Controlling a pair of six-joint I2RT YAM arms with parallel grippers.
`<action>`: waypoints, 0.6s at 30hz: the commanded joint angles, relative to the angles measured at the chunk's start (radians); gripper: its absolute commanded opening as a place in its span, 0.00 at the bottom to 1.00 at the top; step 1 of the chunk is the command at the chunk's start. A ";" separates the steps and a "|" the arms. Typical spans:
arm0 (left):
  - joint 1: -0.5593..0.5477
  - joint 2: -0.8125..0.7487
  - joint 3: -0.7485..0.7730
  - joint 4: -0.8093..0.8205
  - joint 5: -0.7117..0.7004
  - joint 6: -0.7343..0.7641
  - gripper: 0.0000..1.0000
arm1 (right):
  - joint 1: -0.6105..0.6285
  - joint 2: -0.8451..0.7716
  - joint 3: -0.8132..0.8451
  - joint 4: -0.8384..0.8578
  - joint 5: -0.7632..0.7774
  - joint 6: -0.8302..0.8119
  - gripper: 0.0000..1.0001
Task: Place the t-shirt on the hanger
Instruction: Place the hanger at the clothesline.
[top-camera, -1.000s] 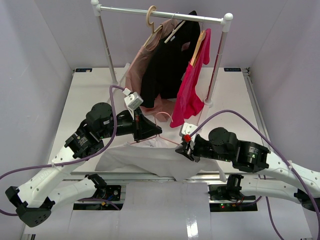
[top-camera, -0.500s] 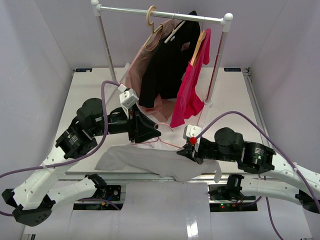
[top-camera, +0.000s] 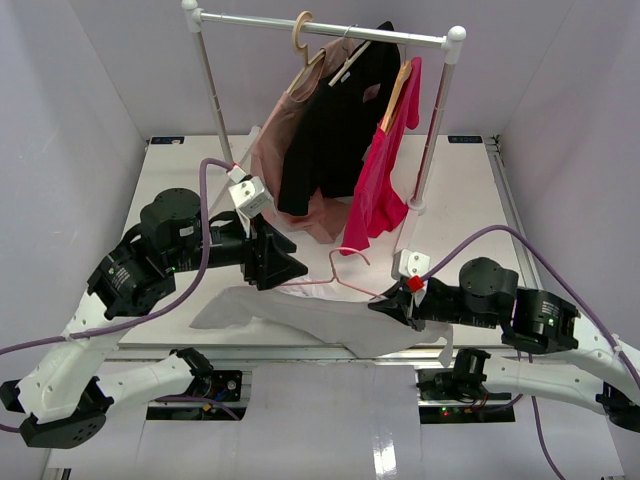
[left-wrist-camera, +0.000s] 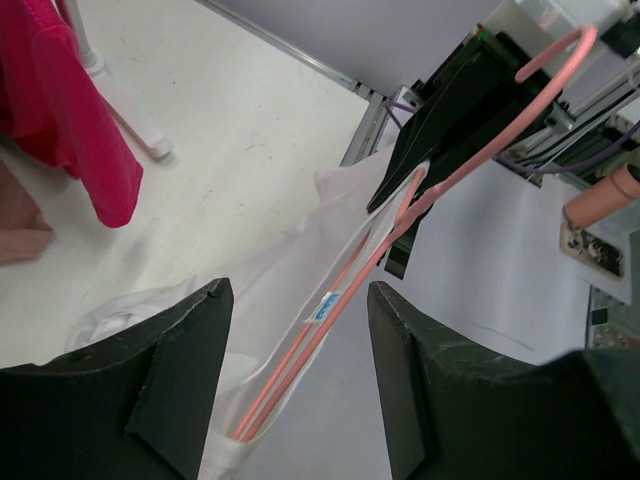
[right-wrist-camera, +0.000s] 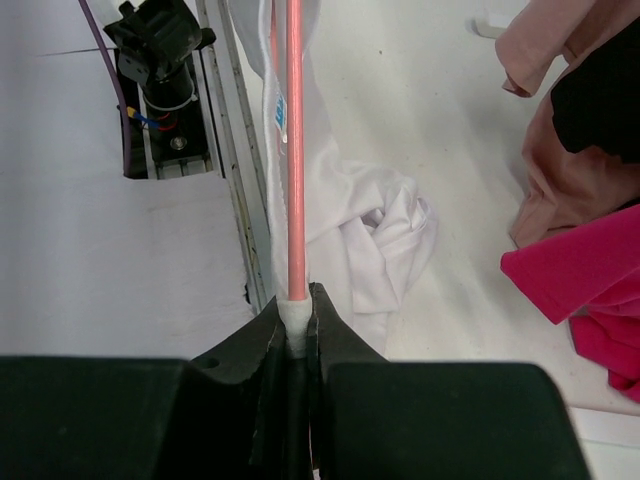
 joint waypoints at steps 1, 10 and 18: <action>0.003 0.007 0.060 -0.126 0.040 0.121 0.69 | 0.001 -0.031 0.071 0.023 0.003 -0.005 0.08; 0.003 -0.072 -0.012 -0.165 0.236 0.314 0.73 | 0.001 -0.060 0.084 0.010 -0.008 -0.005 0.08; 0.003 -0.078 -0.038 -0.147 0.138 0.363 0.77 | 0.001 -0.073 0.090 -0.001 -0.038 -0.005 0.08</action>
